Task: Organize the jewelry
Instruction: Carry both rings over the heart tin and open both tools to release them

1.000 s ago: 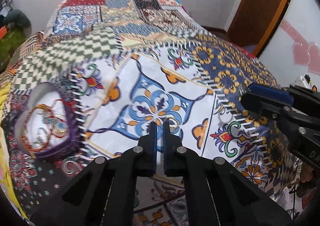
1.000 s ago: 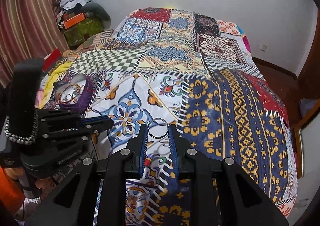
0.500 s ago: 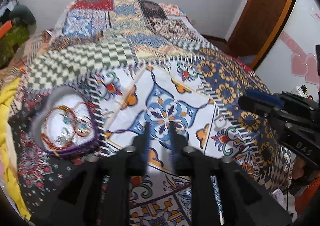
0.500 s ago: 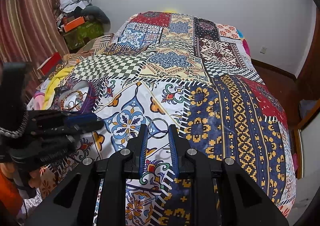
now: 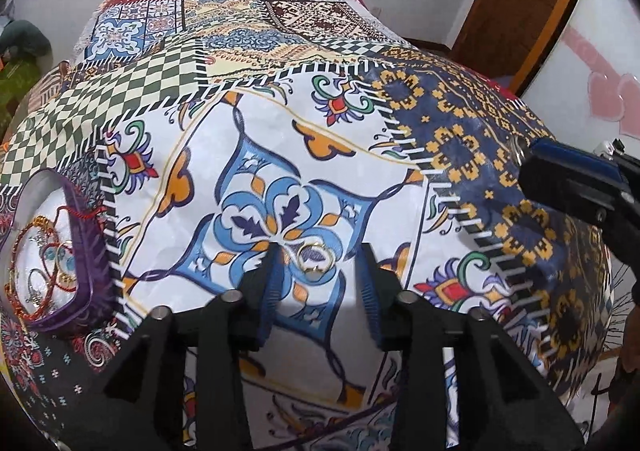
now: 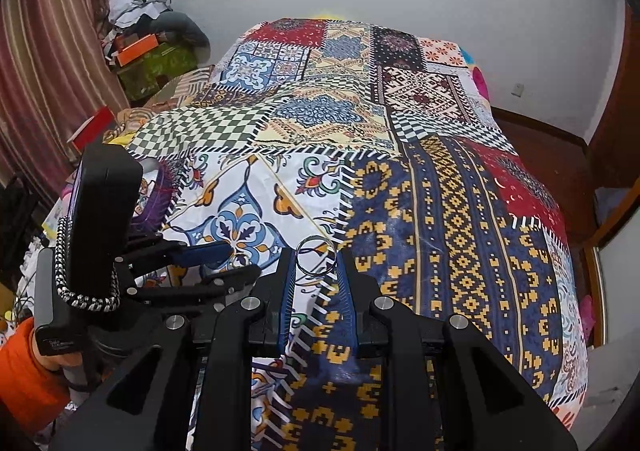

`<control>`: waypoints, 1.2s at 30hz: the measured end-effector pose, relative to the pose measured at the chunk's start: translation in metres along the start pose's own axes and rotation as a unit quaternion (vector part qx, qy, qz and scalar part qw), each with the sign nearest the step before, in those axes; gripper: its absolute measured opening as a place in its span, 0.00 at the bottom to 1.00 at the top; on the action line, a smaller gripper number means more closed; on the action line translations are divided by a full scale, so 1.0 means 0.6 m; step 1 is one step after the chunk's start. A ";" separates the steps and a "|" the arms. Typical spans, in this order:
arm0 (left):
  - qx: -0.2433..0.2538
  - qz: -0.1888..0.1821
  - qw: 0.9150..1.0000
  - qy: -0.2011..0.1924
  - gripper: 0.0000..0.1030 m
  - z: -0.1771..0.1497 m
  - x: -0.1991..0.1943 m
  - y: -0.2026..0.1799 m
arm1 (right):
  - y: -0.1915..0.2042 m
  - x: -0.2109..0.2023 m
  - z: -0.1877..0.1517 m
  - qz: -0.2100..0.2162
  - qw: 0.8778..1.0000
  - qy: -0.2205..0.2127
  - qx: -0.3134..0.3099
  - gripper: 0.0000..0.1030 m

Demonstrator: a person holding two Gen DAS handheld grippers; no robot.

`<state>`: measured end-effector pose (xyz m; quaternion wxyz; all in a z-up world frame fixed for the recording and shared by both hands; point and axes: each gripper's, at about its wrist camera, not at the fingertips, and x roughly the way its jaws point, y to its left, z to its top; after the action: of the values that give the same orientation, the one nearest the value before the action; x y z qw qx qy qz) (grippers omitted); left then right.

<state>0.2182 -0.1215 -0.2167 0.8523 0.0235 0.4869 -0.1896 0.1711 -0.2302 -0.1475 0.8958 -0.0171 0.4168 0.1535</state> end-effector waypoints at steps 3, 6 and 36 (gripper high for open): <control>0.006 0.006 1.000 -0.003 0.17 -0.002 0.002 -0.002 | -0.004 0.003 0.000 0.003 1.000 0.003 0.005 0.18; 0.008 0.004 1.000 -0.003 0.17 -0.005 -0.003 0.000 | 0.002 0.002 0.002 0.004 1.000 0.002 0.001 0.18; -0.096 0.082 0.977 -0.174 0.17 -0.030 -0.260 0.209 | 0.199 0.042 0.087 0.068 0.995 -0.028 -0.069 0.18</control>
<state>0.1760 0.0456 -0.1131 0.9351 -0.0517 0.3431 -0.0726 0.1905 -0.1019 -0.1205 0.8911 -0.0457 0.3804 0.2430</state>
